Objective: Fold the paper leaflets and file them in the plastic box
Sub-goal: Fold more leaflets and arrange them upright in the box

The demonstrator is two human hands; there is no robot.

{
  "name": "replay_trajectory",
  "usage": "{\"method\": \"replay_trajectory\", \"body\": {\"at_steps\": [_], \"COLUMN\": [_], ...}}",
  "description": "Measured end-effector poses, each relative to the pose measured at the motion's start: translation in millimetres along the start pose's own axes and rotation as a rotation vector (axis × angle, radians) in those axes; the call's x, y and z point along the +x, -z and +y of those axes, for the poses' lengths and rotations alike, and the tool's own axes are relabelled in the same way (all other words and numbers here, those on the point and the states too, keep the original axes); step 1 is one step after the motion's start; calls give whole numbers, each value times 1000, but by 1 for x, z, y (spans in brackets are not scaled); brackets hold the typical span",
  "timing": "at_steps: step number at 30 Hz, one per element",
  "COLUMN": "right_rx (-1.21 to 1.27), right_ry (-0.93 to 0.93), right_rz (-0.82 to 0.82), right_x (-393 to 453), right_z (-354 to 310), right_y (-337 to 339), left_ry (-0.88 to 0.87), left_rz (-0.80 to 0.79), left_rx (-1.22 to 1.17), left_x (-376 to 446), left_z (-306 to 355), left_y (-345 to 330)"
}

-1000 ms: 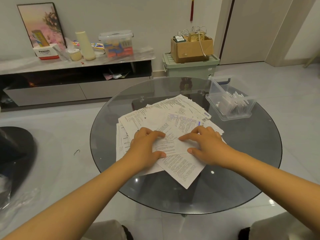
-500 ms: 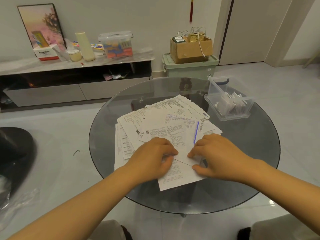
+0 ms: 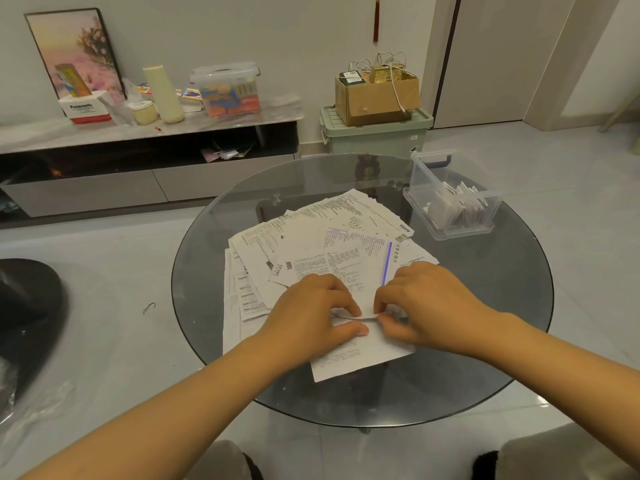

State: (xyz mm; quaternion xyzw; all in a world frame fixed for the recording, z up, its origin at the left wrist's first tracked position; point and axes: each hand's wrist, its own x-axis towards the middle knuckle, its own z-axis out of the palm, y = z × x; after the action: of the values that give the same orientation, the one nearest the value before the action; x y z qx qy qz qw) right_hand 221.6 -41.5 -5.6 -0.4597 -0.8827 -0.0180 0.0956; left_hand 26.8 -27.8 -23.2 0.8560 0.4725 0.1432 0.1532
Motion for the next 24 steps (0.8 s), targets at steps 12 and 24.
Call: {"method": "replay_trajectory", "body": {"at_steps": [12,24], "right_rx": [286,279], "right_ry": [-89,-137], "right_rz": [157,-45], "right_x": [13,36], "right_z": [-2,-12], "right_y": [6,-17], "left_ry": [88,301], "left_rz": [174,172], "left_rx": [-216,-317], "left_x": [-6,-2], "left_z": [-1,-18], "left_y": [-3,4]}}
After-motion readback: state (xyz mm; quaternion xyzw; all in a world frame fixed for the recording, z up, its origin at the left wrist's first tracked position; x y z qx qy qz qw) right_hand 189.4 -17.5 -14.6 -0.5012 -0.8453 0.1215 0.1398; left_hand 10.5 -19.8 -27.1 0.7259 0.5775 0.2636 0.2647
